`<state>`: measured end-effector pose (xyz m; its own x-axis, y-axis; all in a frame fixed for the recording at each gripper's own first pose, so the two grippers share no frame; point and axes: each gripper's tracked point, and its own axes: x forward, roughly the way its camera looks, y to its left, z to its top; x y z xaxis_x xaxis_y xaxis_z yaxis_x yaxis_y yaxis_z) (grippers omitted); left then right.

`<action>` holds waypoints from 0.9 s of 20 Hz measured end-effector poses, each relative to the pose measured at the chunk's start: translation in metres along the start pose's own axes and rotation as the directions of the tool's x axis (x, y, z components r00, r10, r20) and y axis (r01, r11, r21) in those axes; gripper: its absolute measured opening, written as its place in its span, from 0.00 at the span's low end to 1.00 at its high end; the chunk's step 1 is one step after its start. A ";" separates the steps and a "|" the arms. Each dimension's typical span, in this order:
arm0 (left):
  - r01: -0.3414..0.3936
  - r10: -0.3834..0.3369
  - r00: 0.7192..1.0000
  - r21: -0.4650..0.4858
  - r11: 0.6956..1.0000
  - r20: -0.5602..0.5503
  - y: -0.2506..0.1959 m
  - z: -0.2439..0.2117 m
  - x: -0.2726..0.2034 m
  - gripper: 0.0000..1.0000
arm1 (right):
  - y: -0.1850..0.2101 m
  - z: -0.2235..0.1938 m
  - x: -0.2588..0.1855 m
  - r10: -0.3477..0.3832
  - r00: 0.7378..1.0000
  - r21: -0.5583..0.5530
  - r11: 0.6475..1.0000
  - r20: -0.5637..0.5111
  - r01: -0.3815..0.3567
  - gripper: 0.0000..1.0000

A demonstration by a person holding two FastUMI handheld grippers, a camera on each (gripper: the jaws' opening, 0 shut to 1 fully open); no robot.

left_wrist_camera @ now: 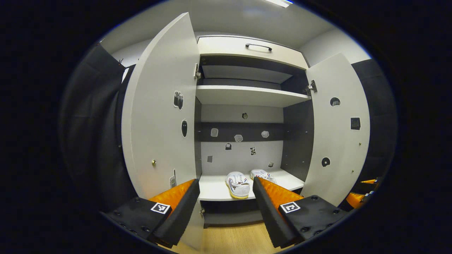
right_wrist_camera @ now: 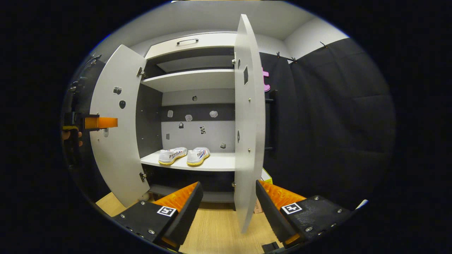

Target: Grab one shoe with the right hand and put it into the shoe cabinet, grab the other shoe with the left hand and put it into the shoe cabinet; then close the right door with the right hand and the left door with the left hand.

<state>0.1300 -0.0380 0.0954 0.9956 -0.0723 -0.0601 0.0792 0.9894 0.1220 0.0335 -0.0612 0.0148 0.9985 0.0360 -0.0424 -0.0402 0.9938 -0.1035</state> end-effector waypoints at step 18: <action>-0.062 0.062 0.998 -0.023 0.998 0.032 0.057 -0.029 -0.106 0.97 | -0.122 -0.019 0.077 -0.156 0.987 0.056 0.986 -0.031 0.157 0.93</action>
<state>0.0275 0.0294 0.0802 0.9997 -0.0144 -0.0205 0.0164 0.9946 0.1022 0.1144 -0.1816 0.0054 0.9908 -0.1225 -0.0570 0.1195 0.9914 -0.0531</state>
